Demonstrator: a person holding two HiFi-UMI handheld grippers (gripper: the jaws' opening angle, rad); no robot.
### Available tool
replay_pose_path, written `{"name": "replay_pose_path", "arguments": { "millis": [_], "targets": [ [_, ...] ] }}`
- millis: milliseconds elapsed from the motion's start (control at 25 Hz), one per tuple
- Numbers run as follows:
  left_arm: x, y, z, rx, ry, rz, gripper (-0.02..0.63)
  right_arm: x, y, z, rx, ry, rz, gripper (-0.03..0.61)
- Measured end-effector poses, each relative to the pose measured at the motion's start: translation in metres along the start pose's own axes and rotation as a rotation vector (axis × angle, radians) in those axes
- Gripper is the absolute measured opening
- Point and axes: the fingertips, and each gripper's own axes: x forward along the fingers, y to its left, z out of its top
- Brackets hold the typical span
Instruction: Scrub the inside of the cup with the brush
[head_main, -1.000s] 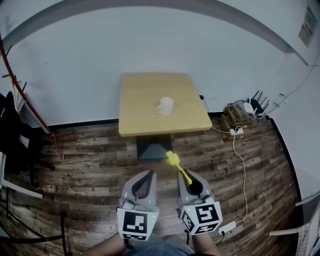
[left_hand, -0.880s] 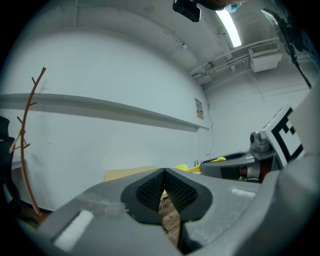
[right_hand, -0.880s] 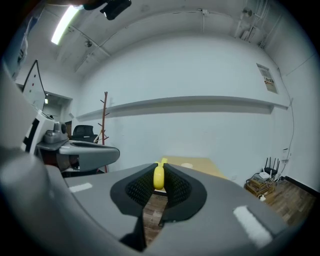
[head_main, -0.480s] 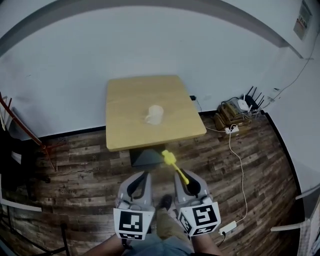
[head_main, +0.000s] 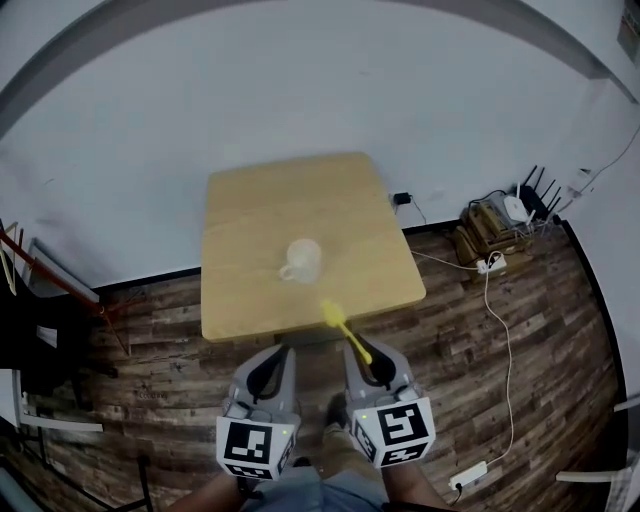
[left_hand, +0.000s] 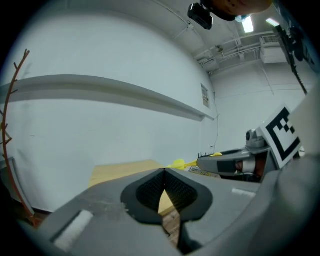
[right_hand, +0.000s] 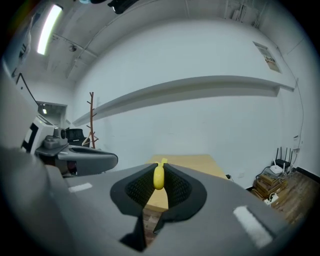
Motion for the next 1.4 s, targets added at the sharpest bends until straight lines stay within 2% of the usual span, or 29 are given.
{"name": "replay_pose_path", "arguments": {
  "millis": [320,480,760,920,1120,1400],
  "targets": [
    [0.066,0.016,0.044,0.011,-0.035,0.100,0.020,0.056,-0.044,0.044,-0.013,-0.049,0.122,0.040],
    [0.072,0.032,0.045,0.022,-0.042,0.150,0.020,0.078,-0.045,0.055,-0.024,-0.058,0.164,0.040],
    [0.090,0.065,0.039,-0.030,-0.024,0.195,0.020,0.112,-0.042,0.061,-0.047,-0.031,0.207,0.040],
    [0.109,0.083,0.023,-0.047,-0.001,0.195,0.020,0.131,-0.048,0.047,-0.046,0.039,0.210,0.040],
    [0.131,0.112,-0.006,-0.067,0.042,0.155,0.020,0.157,-0.049,0.026,-0.036,0.139,0.206,0.040],
    [0.164,0.131,-0.054,-0.126,0.104,0.045,0.037,0.191,-0.050,-0.003,-0.052,0.215,0.193,0.040]
  ]
}}
